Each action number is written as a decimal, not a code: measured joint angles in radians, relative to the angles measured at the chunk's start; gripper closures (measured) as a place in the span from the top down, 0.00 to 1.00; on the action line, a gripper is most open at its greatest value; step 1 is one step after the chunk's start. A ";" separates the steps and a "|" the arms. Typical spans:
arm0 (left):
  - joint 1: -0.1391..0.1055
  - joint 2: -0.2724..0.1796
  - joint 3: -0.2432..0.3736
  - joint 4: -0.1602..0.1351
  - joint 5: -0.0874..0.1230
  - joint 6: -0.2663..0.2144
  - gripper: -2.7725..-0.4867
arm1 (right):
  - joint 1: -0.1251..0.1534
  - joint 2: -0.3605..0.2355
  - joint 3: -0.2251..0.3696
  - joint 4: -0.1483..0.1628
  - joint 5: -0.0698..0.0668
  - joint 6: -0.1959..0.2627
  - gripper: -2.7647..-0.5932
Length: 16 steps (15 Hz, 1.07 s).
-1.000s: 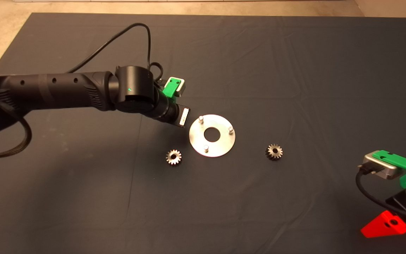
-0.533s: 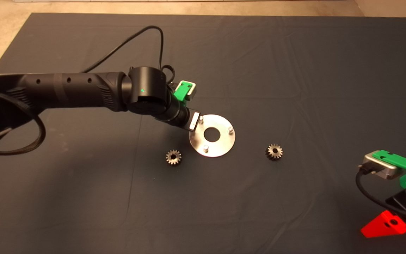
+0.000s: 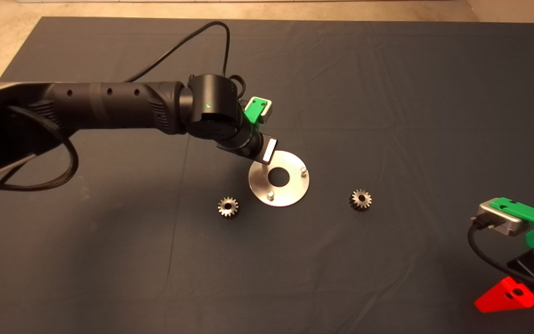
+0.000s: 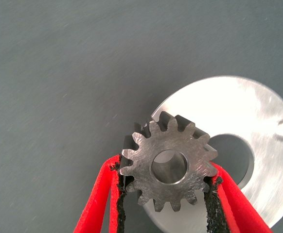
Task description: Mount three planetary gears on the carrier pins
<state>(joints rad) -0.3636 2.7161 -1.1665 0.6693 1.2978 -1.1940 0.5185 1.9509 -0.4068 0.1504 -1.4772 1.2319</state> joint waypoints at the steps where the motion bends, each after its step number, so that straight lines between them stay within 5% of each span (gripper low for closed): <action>1: 0.000 0.008 -0.006 0.000 -0.001 0.003 0.15 | 0.000 0.000 0.000 0.000 0.000 0.000 0.99; 6: 0.000 -0.001 -0.044 -0.045 0.005 0.003 0.15 | 0.000 0.000 0.000 0.000 0.000 0.000 0.99; 16: 0.000 0.007 -0.044 -0.052 0.002 0.003 0.15 | 0.000 0.000 0.000 0.000 0.000 0.000 0.99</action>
<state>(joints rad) -0.3636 2.7228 -1.2109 0.6170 1.3001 -1.1906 0.5181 1.9509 -0.4068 0.1500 -1.4772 1.2319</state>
